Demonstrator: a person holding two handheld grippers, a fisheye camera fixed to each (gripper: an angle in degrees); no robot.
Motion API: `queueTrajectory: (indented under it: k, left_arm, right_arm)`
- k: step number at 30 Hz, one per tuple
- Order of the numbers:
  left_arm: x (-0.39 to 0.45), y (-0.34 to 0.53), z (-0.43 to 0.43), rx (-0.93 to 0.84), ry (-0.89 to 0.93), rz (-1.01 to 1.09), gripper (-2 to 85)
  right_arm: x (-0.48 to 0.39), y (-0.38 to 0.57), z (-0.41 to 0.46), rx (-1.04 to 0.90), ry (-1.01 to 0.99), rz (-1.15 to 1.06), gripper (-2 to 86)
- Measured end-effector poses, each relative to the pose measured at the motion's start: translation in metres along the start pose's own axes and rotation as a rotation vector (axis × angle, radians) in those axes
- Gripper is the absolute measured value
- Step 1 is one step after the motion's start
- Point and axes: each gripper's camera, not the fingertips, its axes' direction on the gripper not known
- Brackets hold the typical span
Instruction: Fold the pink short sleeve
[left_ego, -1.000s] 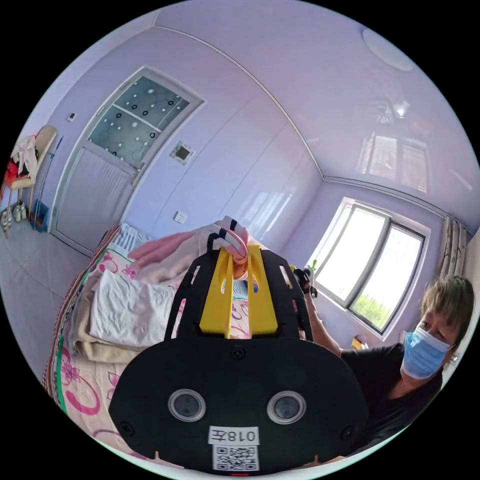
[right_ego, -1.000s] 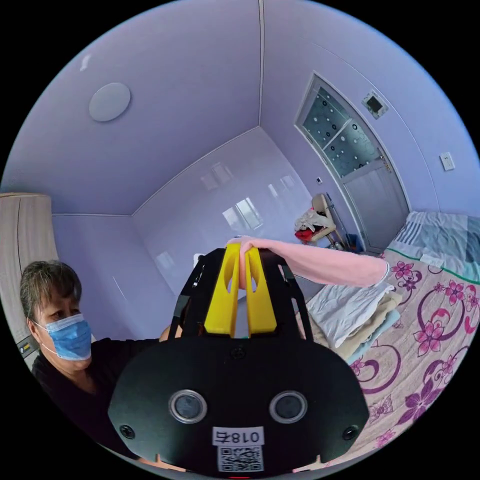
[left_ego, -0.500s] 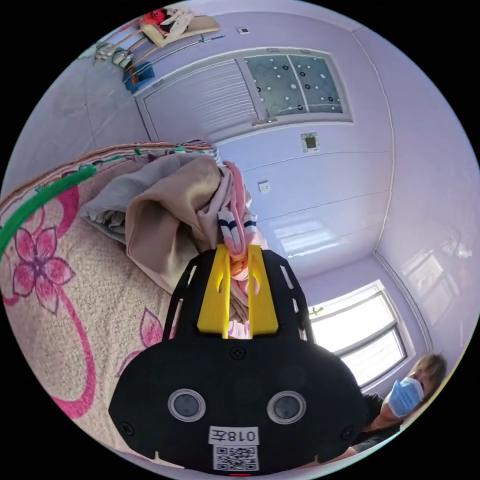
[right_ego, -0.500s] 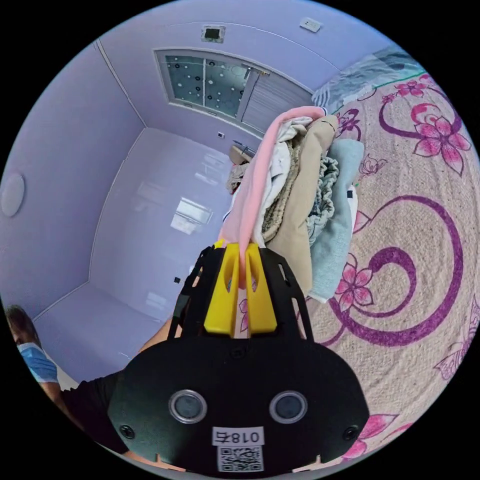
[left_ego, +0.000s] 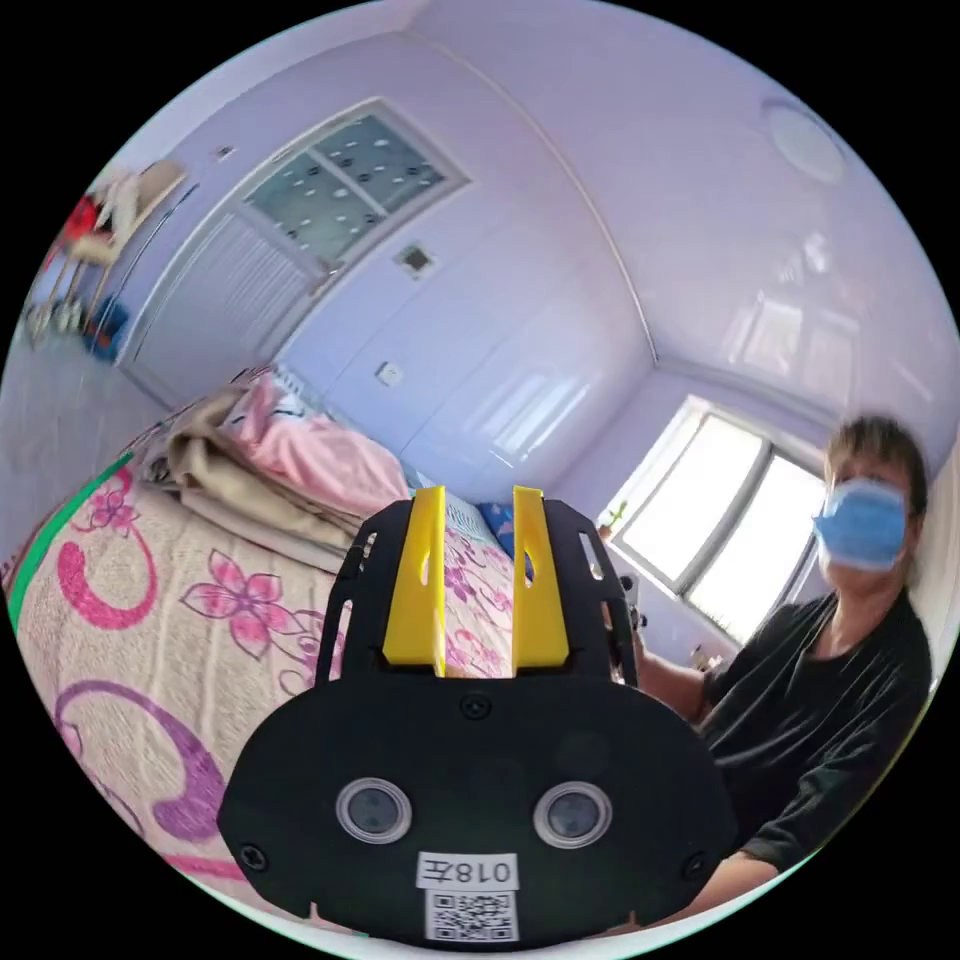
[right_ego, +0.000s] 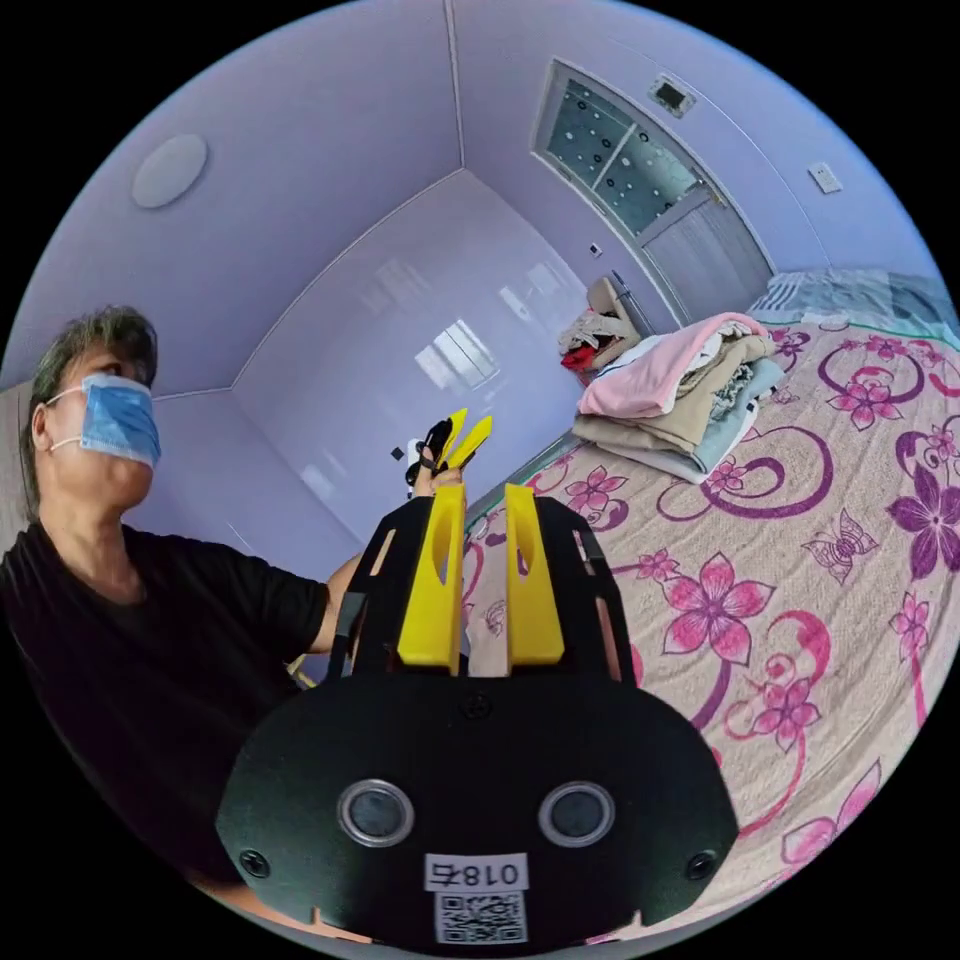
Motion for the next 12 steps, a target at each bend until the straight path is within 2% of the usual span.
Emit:
queueTrajectory:
  k: [2,5,7,9,12]
  left_arm:
    - [0.098,0.030,0.007,-0.029,-0.030,0.141,7.0]
    - [0.214,0.068,0.022,-0.089,-0.177,0.330,4.5]
    - [0.276,0.093,0.032,-0.121,-0.283,0.449,3.2]
    - [0.327,0.116,0.042,-0.161,-0.364,0.532,3.0]
    - [0.385,0.148,0.056,-0.194,-0.396,0.564,7.0]
  right_arm:
    - [-0.045,0.032,-0.021,0.028,0.076,-0.065,1.7]
    - [-0.126,0.080,-0.047,0.071,0.351,-0.226,0.4]
    - [-0.186,0.115,-0.056,0.094,0.603,-0.379,-0.1]
    - [-0.221,0.140,-0.060,0.103,0.742,-0.486,-0.2]
    - [-0.255,0.175,-0.071,0.154,0.807,-0.524,-0.3]
